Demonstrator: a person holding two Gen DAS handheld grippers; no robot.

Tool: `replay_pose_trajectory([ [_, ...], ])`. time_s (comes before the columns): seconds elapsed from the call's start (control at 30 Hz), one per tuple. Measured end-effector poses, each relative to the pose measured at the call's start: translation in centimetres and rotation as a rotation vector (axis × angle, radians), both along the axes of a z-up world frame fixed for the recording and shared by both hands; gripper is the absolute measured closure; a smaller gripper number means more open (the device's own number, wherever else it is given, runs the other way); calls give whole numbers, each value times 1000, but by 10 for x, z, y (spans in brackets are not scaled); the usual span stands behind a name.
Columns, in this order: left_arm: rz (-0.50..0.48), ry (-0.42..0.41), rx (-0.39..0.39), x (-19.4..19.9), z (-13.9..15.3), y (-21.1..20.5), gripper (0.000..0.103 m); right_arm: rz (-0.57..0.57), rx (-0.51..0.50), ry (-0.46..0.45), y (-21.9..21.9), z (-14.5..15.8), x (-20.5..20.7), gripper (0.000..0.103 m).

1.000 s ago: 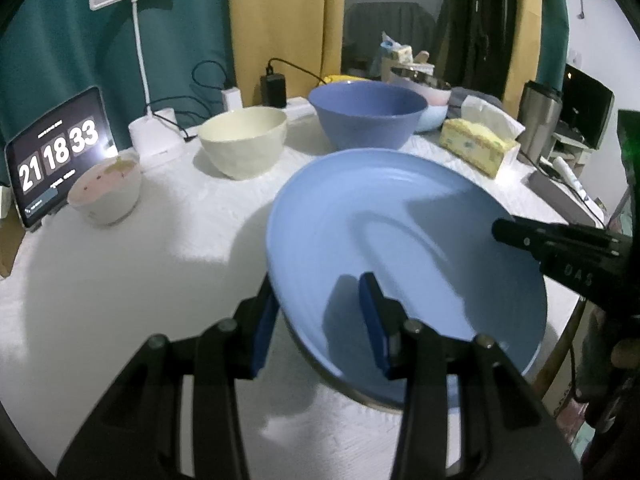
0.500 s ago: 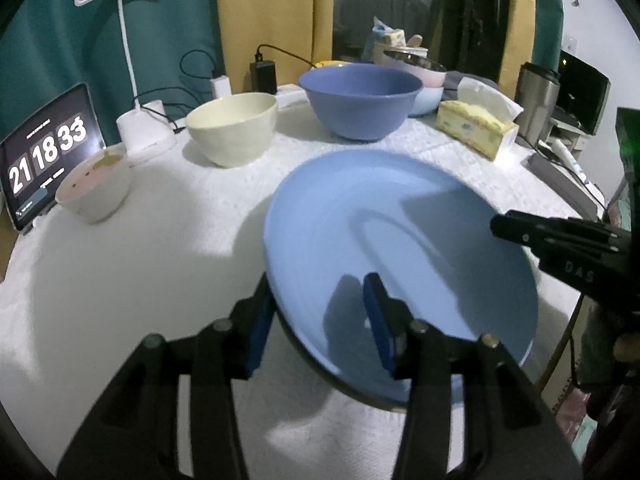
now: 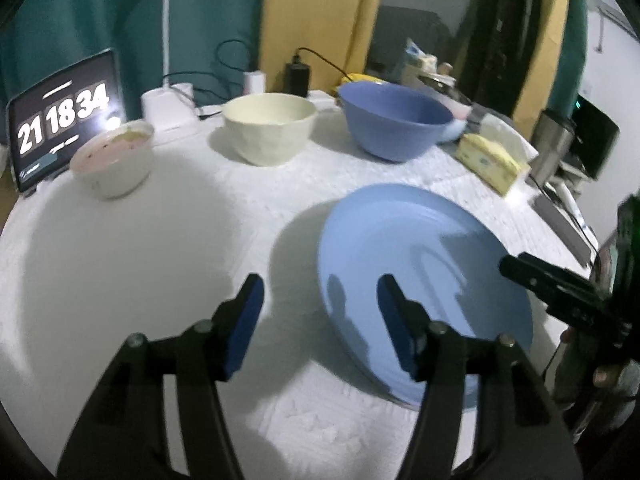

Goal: Organize plates and bowls

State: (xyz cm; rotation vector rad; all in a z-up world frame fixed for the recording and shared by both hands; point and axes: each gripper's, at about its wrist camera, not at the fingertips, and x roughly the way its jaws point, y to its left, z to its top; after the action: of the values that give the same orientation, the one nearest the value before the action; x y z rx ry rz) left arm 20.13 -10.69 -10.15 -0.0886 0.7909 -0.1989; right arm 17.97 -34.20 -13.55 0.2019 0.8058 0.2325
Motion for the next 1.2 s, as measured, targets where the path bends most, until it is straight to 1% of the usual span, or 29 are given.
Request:
replay_pose_trajectory([
  [0.1, 19, 10, -15, -1, -5, 2, 42, 7, 31, -41, -5, -4, -1, 35],
  [0.17, 20, 10, -12, -3, -7, 0, 42, -1, 57, -80, -10, -11, -3, 33],
  [0.2, 19, 7, -12, -4, -9, -1, 42, -25, 41, -70, -12, -15, -2, 33],
  [0.27, 19, -9, -4, -6, -10, -3, 42, -36, 18, -55, -12, -18, -1, 33],
  [0.3, 19, -19, 3, -7, -11, -4, 42, -30, -12, -62, -9, -16, -2, 33],
  [0.4, 25, -36, 33, -5, -13, -9, 42, 15, -195, -116, 9, -9, -3, 33],
  [0.43, 23, -31, 36, -4, -14, -10, 42, 22, -221, -120, 11, -8, -1, 33],
  [0.47, 24, -23, 38, -3, -16, -11, 42, 32, -229, -108, 13, -8, 2, 33],
  [0.53, 27, -4, 40, -2, -21, -12, 42, 61, -194, -50, 11, -11, 10, 33],
  [0.63, 24, 17, 41, 0, -26, -14, 42, 62, -141, 20, 6, -15, 19, 33],
  [0.7, 23, 16, 32, 0, -27, -14, 42, 59, -134, 44, 4, -17, 22, 33],
  [0.83, 23, 13, 29, 1, -28, -14, 42, 68, -124, 53, 6, -16, 22, 34],
  [0.87, 24, 14, 29, 1, -27, -13, 42, 74, -125, 55, 8, -16, 23, 36],
  [1.0, 21, 9, 39, 1, -27, -15, 42, 80, -175, 33, 17, -14, 22, 40],
  [1.13, 21, 17, 25, 2, -28, -13, 43, 74, -240, 23, 24, -11, 26, 40],
  [1.2, 17, 16, 26, 1, -28, -15, 43, 73, -224, 37, 24, -11, 28, 40],
])
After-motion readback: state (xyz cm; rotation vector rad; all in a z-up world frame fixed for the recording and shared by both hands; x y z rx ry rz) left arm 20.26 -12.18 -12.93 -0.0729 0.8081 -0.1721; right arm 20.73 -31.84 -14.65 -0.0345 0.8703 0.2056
